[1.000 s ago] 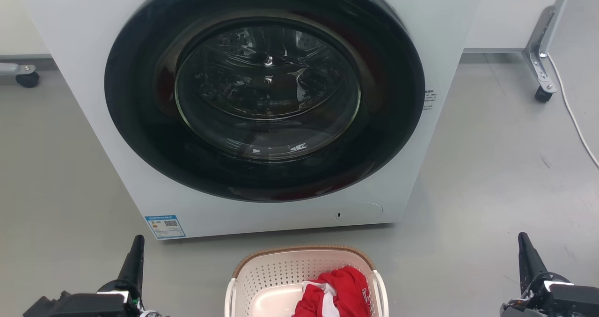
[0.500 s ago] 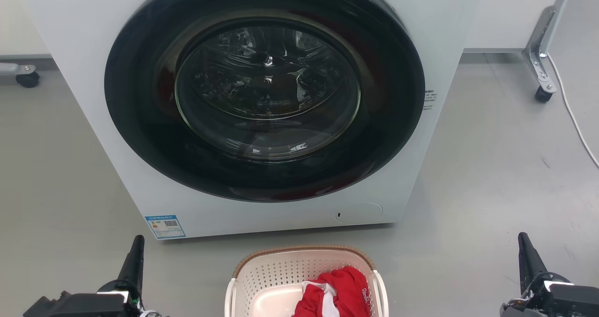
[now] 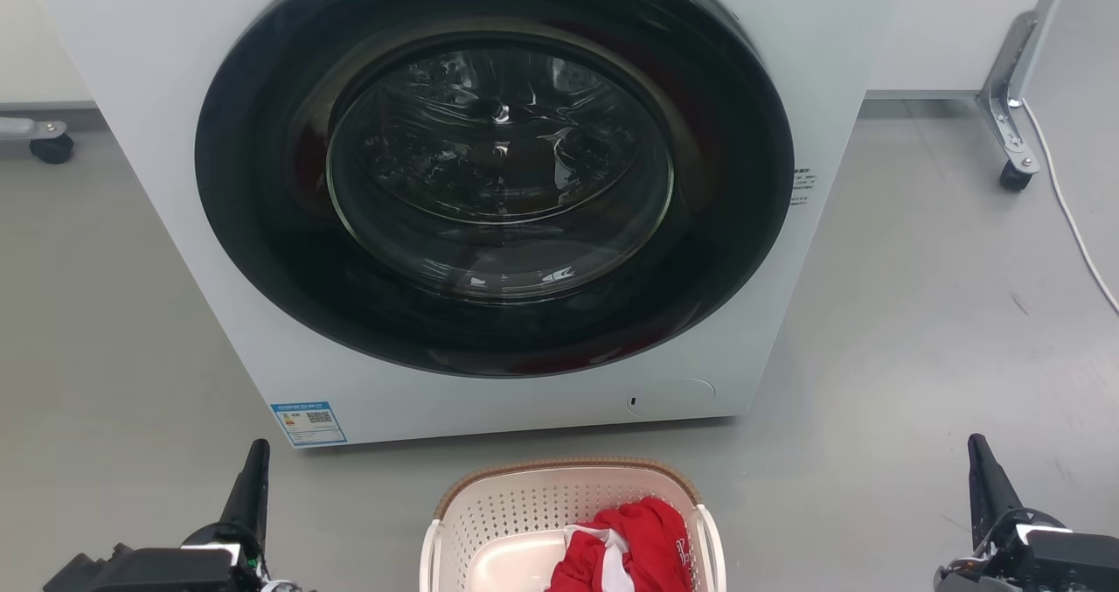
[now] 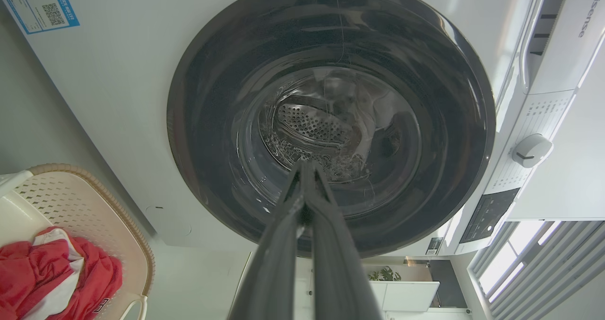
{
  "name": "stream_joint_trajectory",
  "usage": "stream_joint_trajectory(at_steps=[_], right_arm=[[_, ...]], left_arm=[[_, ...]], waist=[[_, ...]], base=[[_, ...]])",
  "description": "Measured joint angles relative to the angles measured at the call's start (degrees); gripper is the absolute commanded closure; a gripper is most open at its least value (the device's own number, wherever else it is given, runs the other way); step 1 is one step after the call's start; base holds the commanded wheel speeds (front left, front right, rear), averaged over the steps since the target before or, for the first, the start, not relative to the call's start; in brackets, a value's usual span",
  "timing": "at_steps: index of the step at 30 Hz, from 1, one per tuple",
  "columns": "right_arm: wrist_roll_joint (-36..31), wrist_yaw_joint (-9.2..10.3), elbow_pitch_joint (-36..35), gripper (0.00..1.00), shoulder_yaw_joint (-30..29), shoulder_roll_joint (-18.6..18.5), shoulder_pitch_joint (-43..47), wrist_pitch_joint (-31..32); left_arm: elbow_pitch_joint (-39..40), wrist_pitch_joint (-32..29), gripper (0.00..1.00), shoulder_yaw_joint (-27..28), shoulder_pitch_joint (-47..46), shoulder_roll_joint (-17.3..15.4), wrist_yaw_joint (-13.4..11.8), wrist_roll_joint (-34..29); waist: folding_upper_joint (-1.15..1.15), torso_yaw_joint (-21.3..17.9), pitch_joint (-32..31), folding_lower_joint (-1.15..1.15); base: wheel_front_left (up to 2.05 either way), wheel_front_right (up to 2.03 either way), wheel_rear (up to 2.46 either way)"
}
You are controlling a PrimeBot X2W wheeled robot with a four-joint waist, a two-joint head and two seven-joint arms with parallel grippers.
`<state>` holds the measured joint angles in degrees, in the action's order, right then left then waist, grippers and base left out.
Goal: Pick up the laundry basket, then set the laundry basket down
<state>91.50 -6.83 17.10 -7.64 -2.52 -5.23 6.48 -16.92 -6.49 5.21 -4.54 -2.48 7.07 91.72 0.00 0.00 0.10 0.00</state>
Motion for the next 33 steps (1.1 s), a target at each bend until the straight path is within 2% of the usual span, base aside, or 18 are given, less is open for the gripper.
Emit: stream_joint_trajectory(at_steps=[33], right_arm=[[0.0, -0.07, 0.0, 1.0, 0.0, 0.0, 0.0, 0.0]], left_arm=[[0.0, 0.0, 1.0, 0.0, 0.0, 0.0, 0.0, 0.0]], waist=[[0.0, 0.0, 0.0, 0.0]], base=[[0.0, 0.0, 0.0]])
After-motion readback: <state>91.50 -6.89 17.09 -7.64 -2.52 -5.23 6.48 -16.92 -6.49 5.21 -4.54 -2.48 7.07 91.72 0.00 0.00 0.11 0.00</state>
